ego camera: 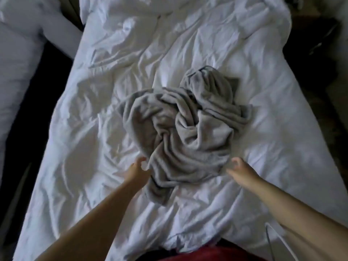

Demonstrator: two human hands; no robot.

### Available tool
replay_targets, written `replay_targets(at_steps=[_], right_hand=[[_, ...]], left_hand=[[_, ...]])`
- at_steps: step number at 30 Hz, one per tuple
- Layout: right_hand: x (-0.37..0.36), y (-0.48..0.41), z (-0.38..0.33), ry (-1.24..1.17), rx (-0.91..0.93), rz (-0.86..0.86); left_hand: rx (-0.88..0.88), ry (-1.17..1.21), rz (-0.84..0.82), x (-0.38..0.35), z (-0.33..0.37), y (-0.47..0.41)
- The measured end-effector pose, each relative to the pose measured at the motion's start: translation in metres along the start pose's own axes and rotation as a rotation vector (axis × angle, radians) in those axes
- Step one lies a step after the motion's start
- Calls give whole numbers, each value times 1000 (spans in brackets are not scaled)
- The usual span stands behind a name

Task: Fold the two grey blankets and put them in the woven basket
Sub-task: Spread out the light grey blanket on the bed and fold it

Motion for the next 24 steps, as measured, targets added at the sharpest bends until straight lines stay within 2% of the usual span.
replay_targets(at_steps=[3,5,7,9,11,13,15,16,19,22,24], right_hand=[[-12,-47,-19,-53,67,43],[-41,-74,-29,-28,106,-53],[-88,-94,-24,168,124,-219],[-132,-101,-13,429,136,-333],[-152,-104,-7,526,126,-265],[-143,-103,-13,459,134,-11],[-127,-95,-24,382,145,208],[-125,-93,-26,360,133,214],[-138,-79,-16,293,20,-34],[-147,-48,-19,190,-61,-295],[-133,-22,-37,-116,-85,-320]], left_hand=[[-5,-59,-104,-43,-6,-37],[25,-151,-222,-79,-23,-55],[87,-452,-323,-108,-57,-62],[98,-648,-338,-124,-82,-63],[65,-700,-321,-134,-93,-65],[-2,-719,-264,-127,-89,-71],[-72,-557,-156,-106,-72,-79],[-71,-405,-97,-93,-66,-81],[138,-95,29,-54,-76,-73],[425,189,-109,-46,-85,-42],[517,476,-299,-50,-69,-5]])
Point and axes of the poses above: each hand's wrist, its own y-axis away from the middle knuckle, its own x-axis out of the back of the hand, z = x × y, the point moved 10 cm from there along -y, towards the middle knuckle, and after that the axes turned 6 degrees about y, right-handed, at the moved point
